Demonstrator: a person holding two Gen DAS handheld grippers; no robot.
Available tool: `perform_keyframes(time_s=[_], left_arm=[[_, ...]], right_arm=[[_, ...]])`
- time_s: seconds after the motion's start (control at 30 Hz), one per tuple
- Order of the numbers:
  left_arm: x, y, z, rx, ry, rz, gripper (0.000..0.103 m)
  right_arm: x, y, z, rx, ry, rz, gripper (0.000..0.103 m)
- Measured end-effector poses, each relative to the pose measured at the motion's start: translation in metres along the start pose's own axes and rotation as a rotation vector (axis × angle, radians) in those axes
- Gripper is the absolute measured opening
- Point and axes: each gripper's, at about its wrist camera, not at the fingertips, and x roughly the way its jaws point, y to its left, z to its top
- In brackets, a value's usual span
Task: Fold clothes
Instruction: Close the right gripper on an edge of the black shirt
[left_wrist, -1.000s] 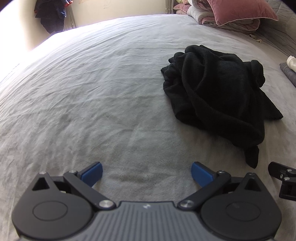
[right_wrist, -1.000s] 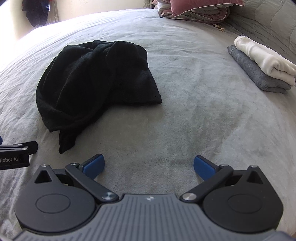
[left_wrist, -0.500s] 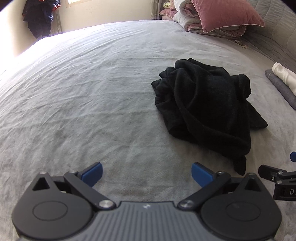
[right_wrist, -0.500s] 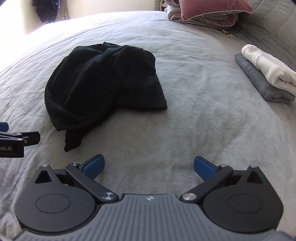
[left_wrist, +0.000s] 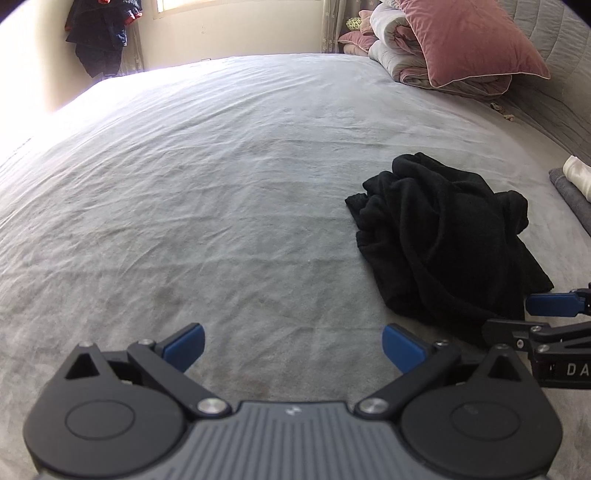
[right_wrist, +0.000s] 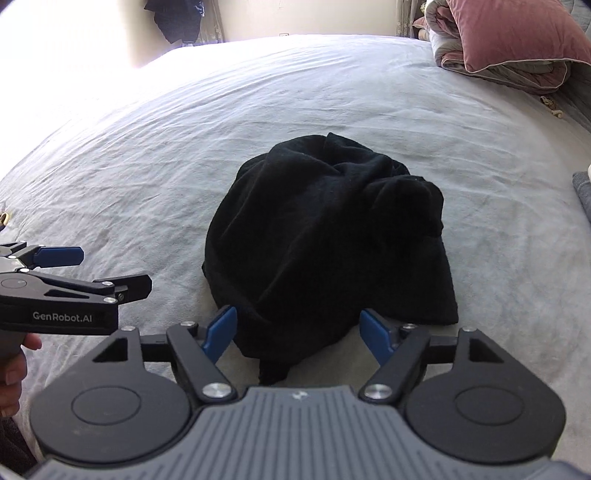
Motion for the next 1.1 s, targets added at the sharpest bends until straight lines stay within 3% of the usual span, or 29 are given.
perform_keyframes(time_s=[0.17, 0.23, 0.53, 0.83, 1.1], left_arm=[[0.003, -0.004, 0.000, -0.019, -0.017, -0.052, 0.102], [0.003, -0.008, 0.000, -0.018, -0.029, -0.068, 0.102], [-0.002, -0.015, 0.000, -0.037, -0.094, -0.137, 0.102], [0.002, -0.017, -0.005, -0.104, -0.096, -0.239, 0.101], [0.011, -0.038, -0.010, -0.061, -0.109, -0.281, 0.091]], right_arm=[[0.016, -0.007, -0.007, -0.026, 0.020, 0.006, 0.041], [0.011, -0.011, -0.004, -0.021, 0.005, 0.021, 0.012], [-0.015, -0.045, -0.009, 0.032, -0.056, -0.011, 0.008], [-0.043, -0.097, -0.031, 0.134, -0.071, -0.106, 0.007], [-0.065, -0.134, -0.050, 0.219, -0.085, -0.164, 0.007]])
